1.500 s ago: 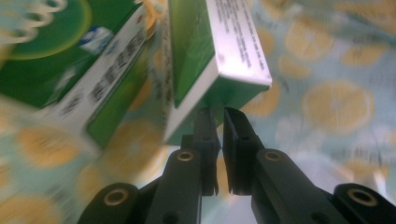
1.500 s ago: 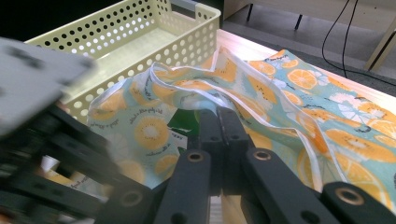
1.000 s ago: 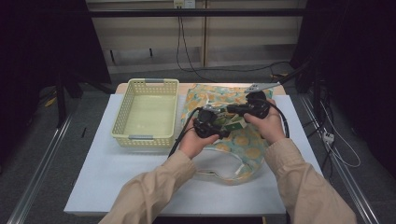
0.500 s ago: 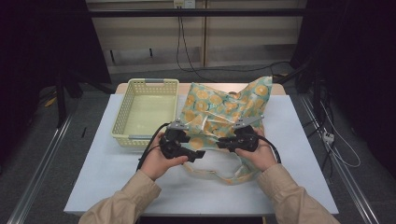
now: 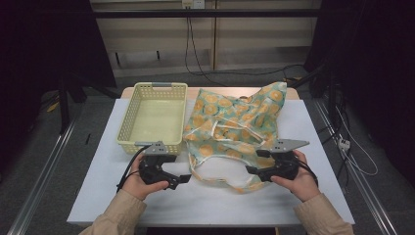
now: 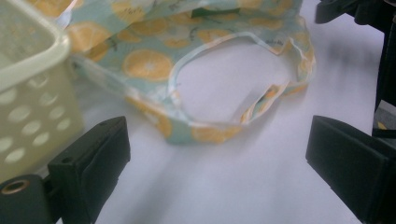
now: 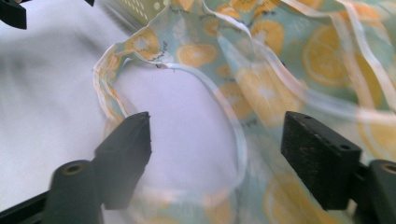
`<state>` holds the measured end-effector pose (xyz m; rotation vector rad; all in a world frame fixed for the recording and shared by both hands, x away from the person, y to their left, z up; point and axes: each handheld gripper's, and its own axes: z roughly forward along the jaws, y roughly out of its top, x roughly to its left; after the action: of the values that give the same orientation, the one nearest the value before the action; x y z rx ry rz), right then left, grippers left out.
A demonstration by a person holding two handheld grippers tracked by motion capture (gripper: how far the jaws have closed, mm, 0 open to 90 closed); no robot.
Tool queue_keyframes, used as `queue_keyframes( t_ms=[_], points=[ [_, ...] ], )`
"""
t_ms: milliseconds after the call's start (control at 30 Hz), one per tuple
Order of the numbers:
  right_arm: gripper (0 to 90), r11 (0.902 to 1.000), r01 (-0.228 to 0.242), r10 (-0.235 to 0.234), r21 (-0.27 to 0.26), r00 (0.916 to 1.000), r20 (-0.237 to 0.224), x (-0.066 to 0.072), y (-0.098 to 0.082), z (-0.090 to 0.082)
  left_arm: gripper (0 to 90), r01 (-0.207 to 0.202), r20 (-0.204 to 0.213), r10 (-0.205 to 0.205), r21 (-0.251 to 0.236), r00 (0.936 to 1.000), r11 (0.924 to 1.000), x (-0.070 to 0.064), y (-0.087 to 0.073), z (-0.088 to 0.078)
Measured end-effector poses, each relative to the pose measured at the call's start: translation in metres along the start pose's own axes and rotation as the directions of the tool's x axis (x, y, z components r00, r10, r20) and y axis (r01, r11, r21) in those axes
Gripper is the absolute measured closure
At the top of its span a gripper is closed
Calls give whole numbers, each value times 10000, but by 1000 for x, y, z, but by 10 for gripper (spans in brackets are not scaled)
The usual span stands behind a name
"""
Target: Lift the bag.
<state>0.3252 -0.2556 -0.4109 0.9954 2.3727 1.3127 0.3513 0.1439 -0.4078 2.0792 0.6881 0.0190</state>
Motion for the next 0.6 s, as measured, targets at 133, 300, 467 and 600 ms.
queue_keyframes(
  t_ms=[133,300,467,600],
  points=[
    [222,9998,-135,138,-141,9997,182,0,-13,-14,61,58,-37,-59,-159,10000,9999,7,-15,-11],
    [234,9995,-314,318,-100,9984,461,-4,-22,-21,55,302,-344,-312,-298,9989,9991,14,-33,-21],
    [237,9999,-147,149,-59,9992,380,-1,-13,-8,58,132,-63,-131,128,9999,9998,5,-26,4],
    [248,9999,119,-121,67,9992,393,-3,4,11,175,586,-647,-545,628,9964,9963,-6,-13,39]
  ],
)
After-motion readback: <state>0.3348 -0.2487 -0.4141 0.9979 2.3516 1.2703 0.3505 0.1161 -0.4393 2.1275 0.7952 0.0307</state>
